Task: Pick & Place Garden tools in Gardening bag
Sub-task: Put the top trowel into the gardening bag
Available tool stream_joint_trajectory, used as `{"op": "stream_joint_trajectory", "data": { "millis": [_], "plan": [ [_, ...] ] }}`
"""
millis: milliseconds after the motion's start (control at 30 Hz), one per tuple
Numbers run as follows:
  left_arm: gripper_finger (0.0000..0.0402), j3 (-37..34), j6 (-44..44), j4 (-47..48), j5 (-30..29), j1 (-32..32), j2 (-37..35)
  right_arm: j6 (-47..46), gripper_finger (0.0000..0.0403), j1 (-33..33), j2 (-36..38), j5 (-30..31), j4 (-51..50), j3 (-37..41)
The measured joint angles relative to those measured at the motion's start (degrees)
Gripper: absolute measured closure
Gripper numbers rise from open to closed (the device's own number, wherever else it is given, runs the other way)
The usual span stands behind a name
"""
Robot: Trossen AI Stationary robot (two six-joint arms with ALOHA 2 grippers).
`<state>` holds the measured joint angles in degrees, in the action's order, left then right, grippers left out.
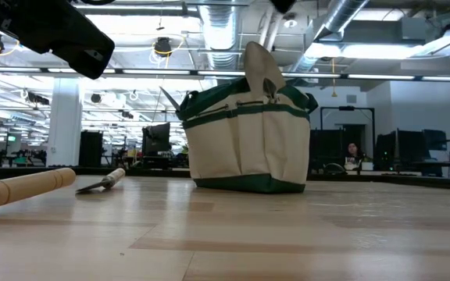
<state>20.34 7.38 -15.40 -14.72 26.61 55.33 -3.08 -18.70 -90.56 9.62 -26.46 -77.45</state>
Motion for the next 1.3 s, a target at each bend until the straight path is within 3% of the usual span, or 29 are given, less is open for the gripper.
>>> {"op": "stream_joint_trajectory", "data": {
  "millis": [133,200,500,667,800,1033,1300],
  "plan": [
    [0.0399,0.00,0.00,0.00,0.01,0.00,0.00,0.79,0.0403,-1.37,3.29,2.52,-2.16,0.53],
    [0.0399,0.00,0.00,0.00,0.00,0.00,0.00,1.82,0.0403,-1.96,5.70,2.42,1.52,4.04],
    [0.0399,0.00,-2.76,0.02,-0.02,-0.02,0.00,-5.57,0.0403,-2.83,18.58,2.31,32.94,32.55],
    [0.0399,0.02,-7.01,7.16,-0.28,-0.33,-0.09,-8.89,0.0403,-4.03,21.78,2.48,44.48,42.05],
    [0.0399,0.00,-6.97,16.45,-2.31,-0.35,-0.09,-8.99,0.0403,-5.48,21.96,3.24,46.74,44.70],
    [0.0400,0.00,-18.74,17.89,-13.95,-0.84,-0.09,-9.04,0.0403,-7.65,22.05,5.62,46.81,45.20],
    [0.0400,0.02,-22.08,19.46,-8.10,-8.60,4.10,-11.69,0.0403,-10.36,22.05,5.49,46.41,45.20]
  ]
}}
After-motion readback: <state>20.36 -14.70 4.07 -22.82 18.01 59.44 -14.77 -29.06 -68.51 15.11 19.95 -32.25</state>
